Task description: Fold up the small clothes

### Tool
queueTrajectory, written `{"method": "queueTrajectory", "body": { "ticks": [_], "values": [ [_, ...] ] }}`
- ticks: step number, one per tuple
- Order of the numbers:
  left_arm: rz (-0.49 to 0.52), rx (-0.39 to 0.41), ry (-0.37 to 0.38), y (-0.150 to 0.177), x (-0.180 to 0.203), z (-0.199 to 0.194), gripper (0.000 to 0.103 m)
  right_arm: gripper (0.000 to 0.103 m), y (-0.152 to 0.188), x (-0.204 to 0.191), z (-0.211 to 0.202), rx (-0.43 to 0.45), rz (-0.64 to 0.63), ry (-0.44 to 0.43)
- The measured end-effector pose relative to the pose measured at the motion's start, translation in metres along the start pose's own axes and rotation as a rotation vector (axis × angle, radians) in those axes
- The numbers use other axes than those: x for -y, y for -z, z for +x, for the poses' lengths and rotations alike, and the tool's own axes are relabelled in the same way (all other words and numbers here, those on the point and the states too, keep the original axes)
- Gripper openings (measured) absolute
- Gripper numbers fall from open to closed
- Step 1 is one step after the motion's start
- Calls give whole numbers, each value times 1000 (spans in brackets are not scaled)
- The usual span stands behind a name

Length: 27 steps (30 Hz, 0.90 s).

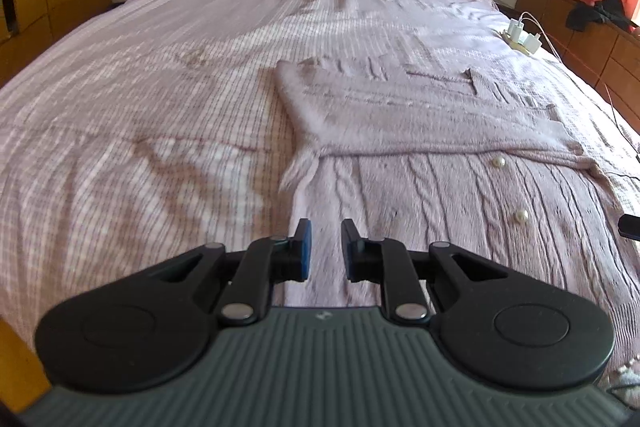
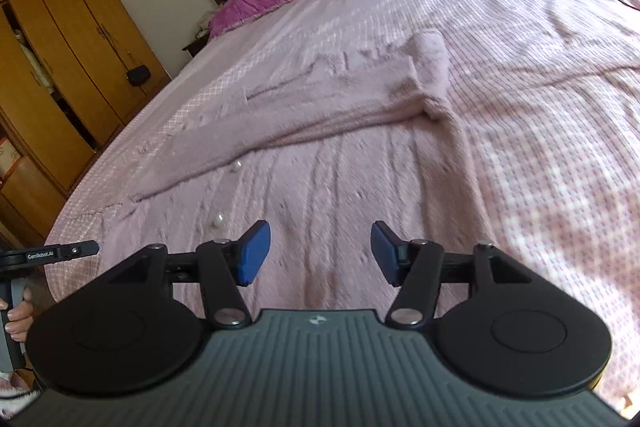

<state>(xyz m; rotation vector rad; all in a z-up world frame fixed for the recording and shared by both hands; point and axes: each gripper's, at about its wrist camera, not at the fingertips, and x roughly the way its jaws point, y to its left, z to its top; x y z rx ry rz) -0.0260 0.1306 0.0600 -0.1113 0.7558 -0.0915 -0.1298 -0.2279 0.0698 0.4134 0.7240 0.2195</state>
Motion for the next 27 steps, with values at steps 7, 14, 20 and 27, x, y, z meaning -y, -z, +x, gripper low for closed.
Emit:
{"method": "queueTrajectory", "body": {
  "ticks": [7,14,20,27],
  "values": [
    [1,-38,-23,23,-14,-12,40,75,12,18,-25,21,19,35],
    [-23,-96,12,38,-27,-14,42,78,16,37,-39,35,10,91],
    [-34,-132,30,48,-29,-12,43,79,21,54,-42,27,23,121],
    [-52,-153,144,53,-30,-5,50,78,33,61,-31,-53,35,39]
  ]
}}
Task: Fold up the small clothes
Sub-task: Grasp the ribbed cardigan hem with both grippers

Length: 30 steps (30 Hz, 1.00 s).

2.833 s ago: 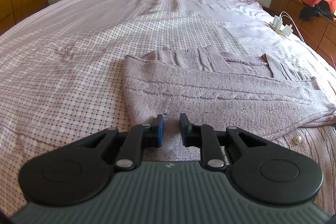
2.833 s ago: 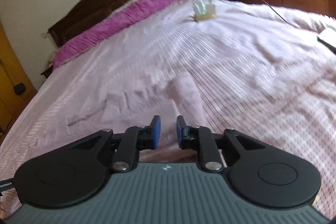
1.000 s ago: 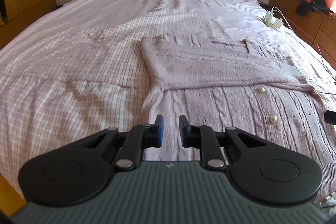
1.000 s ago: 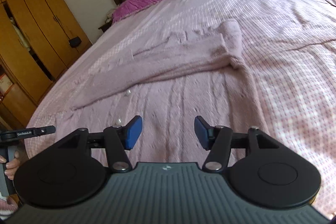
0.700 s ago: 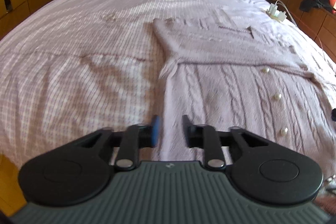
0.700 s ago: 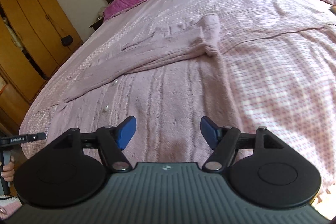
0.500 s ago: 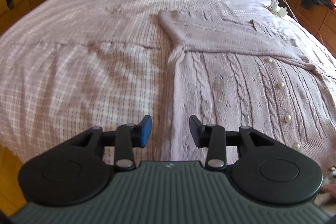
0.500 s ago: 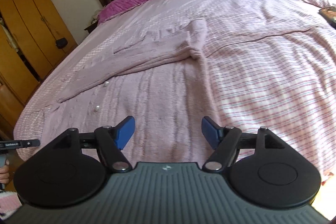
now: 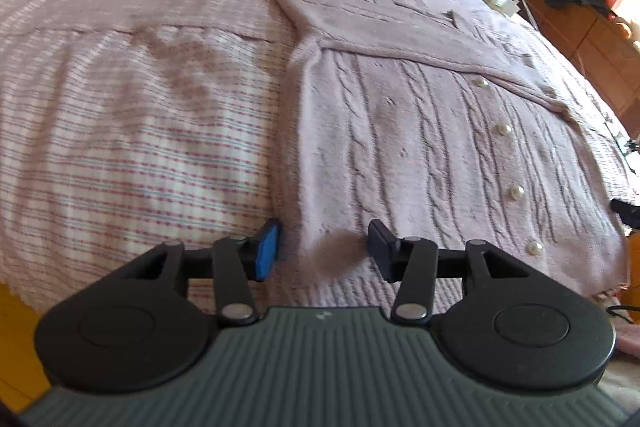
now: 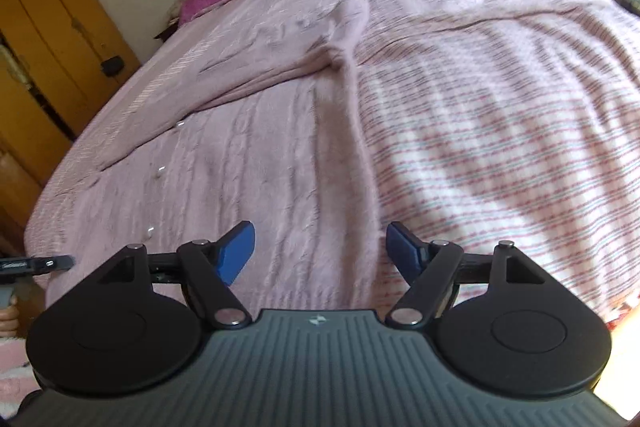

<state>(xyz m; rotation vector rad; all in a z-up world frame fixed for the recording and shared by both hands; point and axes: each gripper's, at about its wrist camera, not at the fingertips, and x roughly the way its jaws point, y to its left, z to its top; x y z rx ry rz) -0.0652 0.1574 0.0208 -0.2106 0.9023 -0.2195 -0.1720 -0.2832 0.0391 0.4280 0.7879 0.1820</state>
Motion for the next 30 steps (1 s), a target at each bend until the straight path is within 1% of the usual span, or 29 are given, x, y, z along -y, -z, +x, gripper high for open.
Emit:
{"method": "queueTrajectory", "body": {
  "ticks": [3,4,6,7,9,11,13,15,17,18,20,23,25,27,30],
  "values": [
    [-16,3,25,2,1,0,50,79,2,-2,1,-20,7,-88],
    [-26,3,42,1,0,0,50,79,2,-4,2,-25,0,-102],
    [-44,4,86,1,-1,-2,50,79,3,-4,5,-40,-13,-105],
    [-46,2,96,1,0,-1,50,79,2,-4,7,-49,-13,-104],
    [-33,-7,79,1,2,0,50,79,3,-1,12,-69,-8,-110],
    [14,-17,34,2,6,-2,50,79,4,3,14,-76,-5,-126],
    [69,-20,-4,4,10,-5,50,83,5,5,17,-84,-16,-147],
    [89,-26,7,5,10,-4,50,91,8,9,21,-86,-33,-185],
    [74,-34,44,3,7,1,50,98,10,12,27,-81,-54,-228],
    [57,-38,86,2,4,5,50,101,10,13,30,-80,-61,-238],
    [10,-51,192,1,-3,16,50,103,11,12,34,-78,-72,-250],
    [-69,-67,270,1,-10,32,50,103,12,6,35,-83,-91,-231],
    [-97,-69,287,0,-12,37,50,102,8,2,35,-86,-66,-221],
    [-90,-67,299,0,-11,37,50,91,6,-3,33,-89,-69,-238],
    [-50,-66,301,1,-5,35,50,84,5,-10,34,-91,-86,-258]
  ]
}}
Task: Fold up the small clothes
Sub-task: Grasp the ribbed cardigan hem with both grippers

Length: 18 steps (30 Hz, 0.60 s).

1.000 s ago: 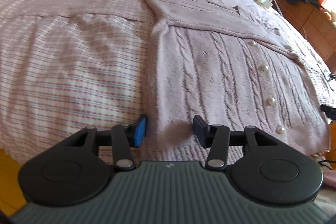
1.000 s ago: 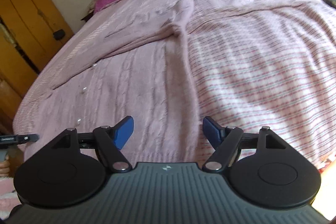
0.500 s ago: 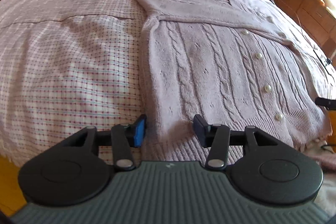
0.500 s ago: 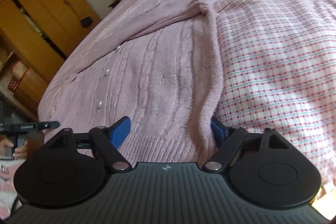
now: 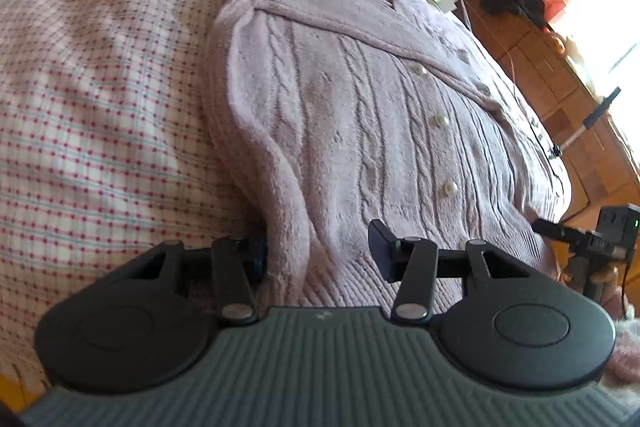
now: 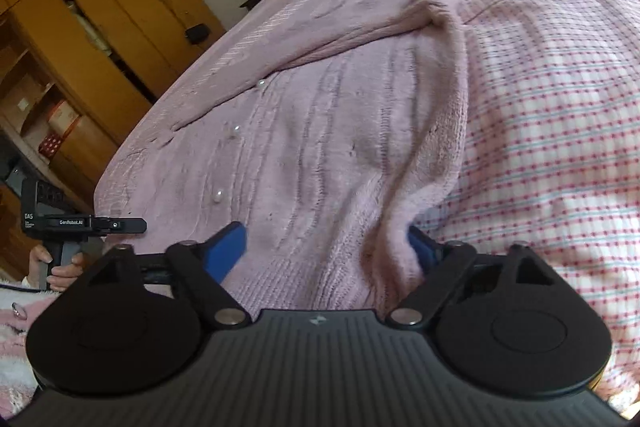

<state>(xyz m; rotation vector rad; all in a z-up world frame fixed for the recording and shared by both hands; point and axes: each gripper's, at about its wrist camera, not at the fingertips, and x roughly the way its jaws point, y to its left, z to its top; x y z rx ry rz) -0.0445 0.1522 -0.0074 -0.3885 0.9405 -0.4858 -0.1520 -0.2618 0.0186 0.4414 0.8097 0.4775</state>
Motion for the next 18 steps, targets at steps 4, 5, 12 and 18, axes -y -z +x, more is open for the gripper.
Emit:
{"method": "queueTrajectory", "body": {
  "ticks": [4,5,12,18],
  "values": [
    [27,-6,27,1,4,4,50,73,0,4,9,7,6,1],
    [30,-7,33,1,5,6,50,65,-1,7,11,9,12,2],
    [-11,-24,79,-2,9,15,20,24,-10,19,9,38,72,-71],
    [-85,23,176,-7,10,8,17,19,-18,19,-5,148,145,-163]
  ]
}}
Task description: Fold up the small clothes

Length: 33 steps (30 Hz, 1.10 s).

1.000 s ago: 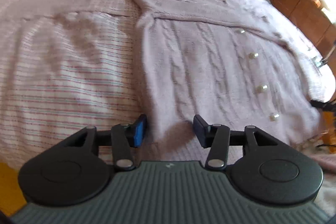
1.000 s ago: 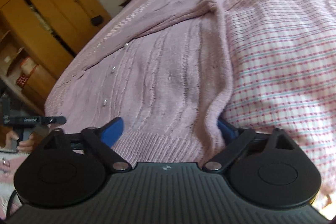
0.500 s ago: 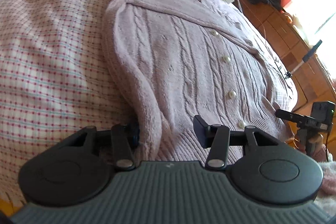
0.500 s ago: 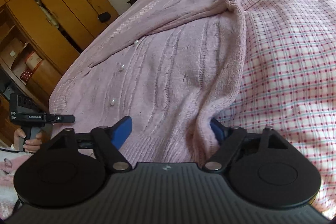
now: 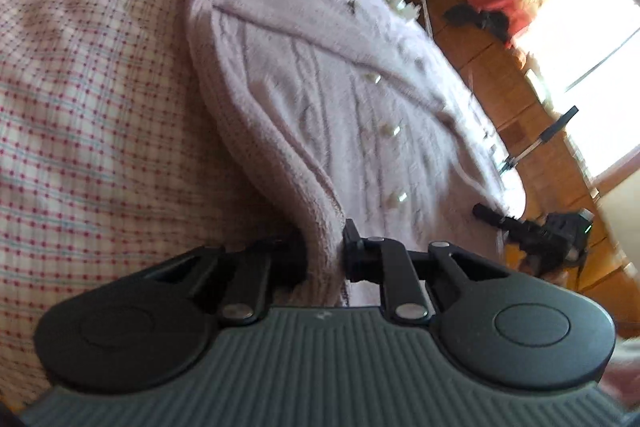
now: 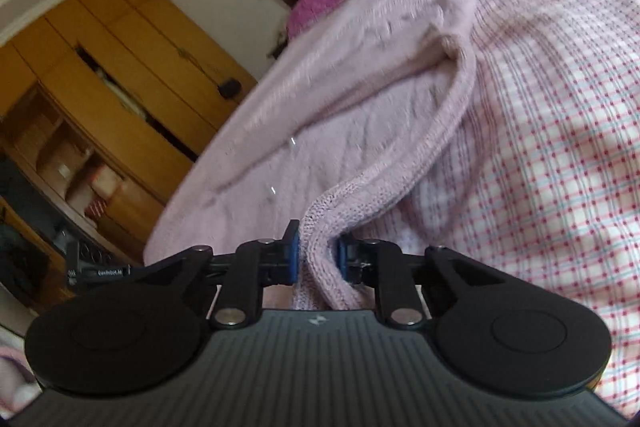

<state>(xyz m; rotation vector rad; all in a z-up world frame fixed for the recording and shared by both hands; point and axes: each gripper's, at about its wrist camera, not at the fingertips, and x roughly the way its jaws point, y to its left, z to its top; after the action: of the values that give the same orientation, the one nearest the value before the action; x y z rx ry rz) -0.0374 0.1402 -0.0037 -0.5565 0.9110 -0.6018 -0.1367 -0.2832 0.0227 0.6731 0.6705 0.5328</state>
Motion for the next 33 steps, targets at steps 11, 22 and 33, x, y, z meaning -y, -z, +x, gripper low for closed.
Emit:
{"method": "queueTrajectory", "body": {
  "ticks": [11,22,33],
  "values": [
    [-83,175,115,-17,6,-27,15,19,-24,-4,7,135,97,-114],
    [-107,367,143,-55,18,-56,14,18,-64,0,15,309,199,-184],
    [-147,481,32,-124,14,-40,14,15,-134,6,50,440,195,-104]
  ]
}}
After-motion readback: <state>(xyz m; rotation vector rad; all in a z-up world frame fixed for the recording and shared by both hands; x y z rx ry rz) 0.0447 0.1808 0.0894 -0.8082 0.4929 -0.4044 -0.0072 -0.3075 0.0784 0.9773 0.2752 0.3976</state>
